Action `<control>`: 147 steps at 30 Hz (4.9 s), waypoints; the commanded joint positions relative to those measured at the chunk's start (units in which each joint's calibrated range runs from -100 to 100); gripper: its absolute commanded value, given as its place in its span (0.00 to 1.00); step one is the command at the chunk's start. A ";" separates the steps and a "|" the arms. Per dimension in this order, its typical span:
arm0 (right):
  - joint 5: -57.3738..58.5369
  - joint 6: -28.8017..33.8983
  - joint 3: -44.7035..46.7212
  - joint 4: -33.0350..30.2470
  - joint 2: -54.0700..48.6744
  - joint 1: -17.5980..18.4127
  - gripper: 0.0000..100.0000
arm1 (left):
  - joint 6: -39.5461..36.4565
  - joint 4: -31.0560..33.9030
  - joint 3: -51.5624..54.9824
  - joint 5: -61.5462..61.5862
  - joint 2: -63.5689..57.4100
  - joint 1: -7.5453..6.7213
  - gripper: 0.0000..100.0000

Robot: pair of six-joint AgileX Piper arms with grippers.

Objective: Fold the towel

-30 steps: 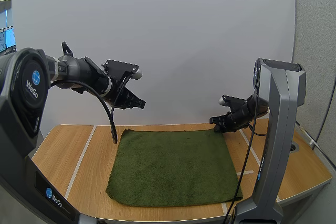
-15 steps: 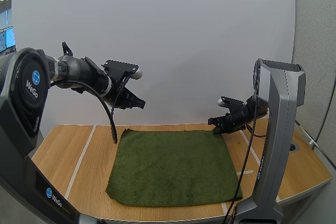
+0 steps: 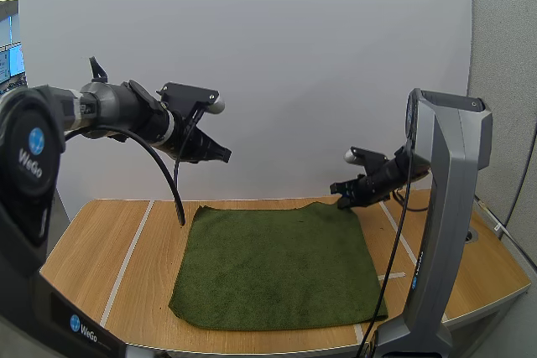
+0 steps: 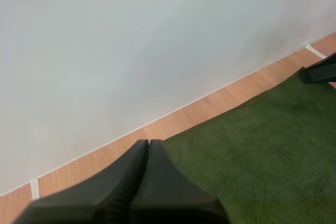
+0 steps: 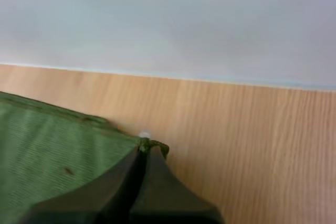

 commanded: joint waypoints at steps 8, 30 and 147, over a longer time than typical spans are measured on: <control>16.72 -0.18 -0.20 -0.49 -8.87 0.19 0.00 | -3.11 2.12 0.11 1.40 -12.78 0.04 0.00; 19.97 2.21 -0.07 -1.56 -12.76 7.11 0.00 | -15.35 11.79 0.11 9.92 -40.49 6.73 0.00; -13.89 15.47 -10.63 -15.41 -6.37 26.92 1.00 | -19.41 13.86 0.11 36.52 -56.14 6.87 0.00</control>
